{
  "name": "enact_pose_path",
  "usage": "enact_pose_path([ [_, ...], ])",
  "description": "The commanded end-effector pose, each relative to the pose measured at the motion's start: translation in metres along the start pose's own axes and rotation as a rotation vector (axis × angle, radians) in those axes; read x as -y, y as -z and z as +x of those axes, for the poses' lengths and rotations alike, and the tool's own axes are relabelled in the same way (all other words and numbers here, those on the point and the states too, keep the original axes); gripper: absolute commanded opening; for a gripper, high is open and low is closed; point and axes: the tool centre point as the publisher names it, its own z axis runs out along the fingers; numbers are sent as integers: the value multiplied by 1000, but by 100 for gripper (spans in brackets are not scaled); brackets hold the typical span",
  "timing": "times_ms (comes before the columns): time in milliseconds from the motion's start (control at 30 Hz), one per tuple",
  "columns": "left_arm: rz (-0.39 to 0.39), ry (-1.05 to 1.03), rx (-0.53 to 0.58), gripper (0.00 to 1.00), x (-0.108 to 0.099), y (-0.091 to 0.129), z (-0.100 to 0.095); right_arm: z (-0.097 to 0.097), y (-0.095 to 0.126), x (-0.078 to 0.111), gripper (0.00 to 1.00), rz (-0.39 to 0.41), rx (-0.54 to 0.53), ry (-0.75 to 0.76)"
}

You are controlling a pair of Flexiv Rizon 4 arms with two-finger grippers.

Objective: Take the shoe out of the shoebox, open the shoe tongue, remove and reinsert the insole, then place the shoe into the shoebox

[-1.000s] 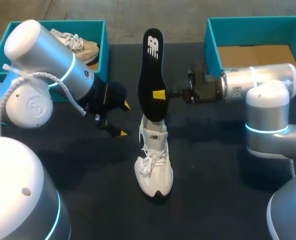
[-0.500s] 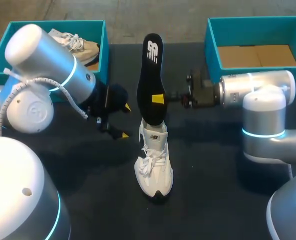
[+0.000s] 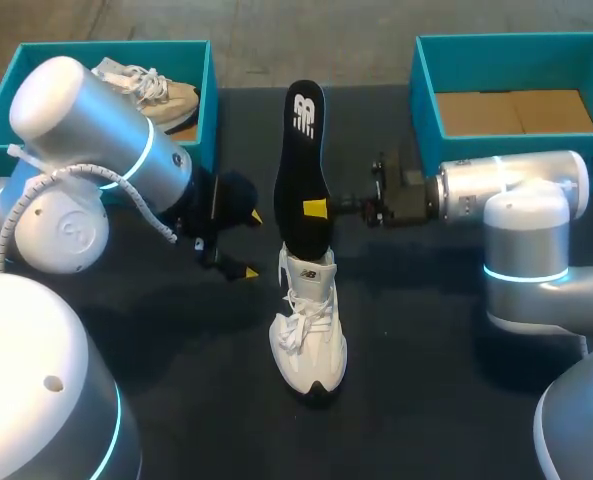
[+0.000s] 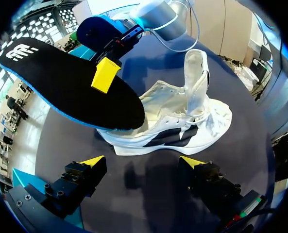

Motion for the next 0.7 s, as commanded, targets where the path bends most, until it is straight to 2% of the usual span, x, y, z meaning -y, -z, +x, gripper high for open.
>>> enact_pose_path([
  [33, -7, 1, 16, 100, -1, -2, 2, 1, -5, 5, 0, 4, 7, 3],
  [700, 2, 11, 42, 100, 6, -11, -3, 6, -7, 27, 0, 22, 12, -26],
])
